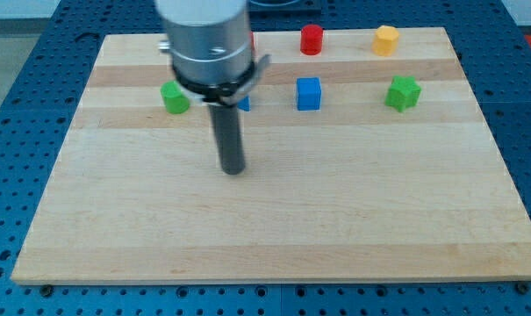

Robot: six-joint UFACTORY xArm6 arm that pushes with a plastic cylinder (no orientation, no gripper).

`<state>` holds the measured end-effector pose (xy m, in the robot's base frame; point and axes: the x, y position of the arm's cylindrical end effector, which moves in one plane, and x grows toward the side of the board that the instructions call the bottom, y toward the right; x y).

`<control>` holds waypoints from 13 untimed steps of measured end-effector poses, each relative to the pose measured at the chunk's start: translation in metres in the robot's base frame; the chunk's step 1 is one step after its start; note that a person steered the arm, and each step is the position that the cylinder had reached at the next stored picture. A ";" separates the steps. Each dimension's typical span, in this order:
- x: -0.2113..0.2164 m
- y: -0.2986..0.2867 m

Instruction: Move your arm to the center

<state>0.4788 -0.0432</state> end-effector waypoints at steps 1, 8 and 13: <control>-0.002 0.038; -0.063 0.090; -0.071 0.084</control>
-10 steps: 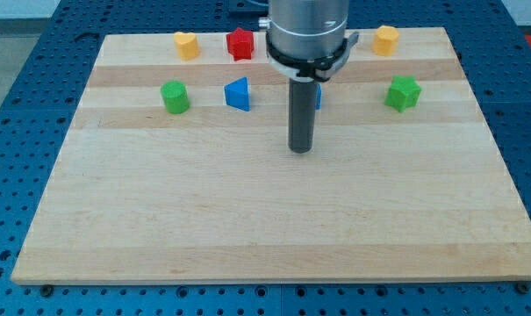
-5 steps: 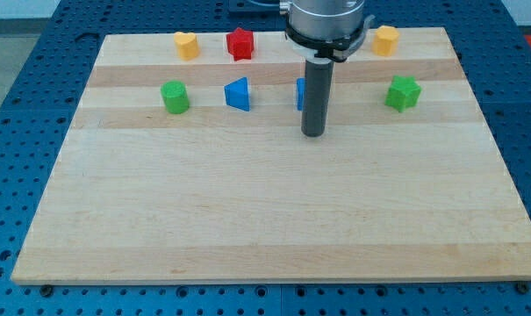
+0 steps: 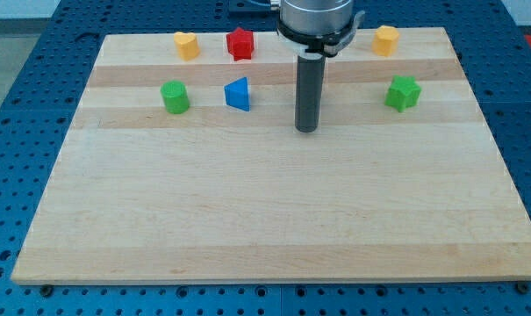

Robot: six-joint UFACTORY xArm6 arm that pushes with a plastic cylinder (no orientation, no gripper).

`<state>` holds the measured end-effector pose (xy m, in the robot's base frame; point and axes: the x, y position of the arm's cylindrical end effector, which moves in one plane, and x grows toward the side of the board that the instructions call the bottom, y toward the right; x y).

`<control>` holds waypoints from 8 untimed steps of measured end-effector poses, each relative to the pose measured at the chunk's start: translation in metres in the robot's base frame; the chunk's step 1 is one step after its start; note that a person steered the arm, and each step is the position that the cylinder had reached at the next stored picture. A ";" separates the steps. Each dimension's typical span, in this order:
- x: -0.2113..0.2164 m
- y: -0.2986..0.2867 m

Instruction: Move your arm to the center

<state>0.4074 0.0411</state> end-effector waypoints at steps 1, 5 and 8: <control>-0.004 0.000; -0.014 -0.014; -0.021 -0.031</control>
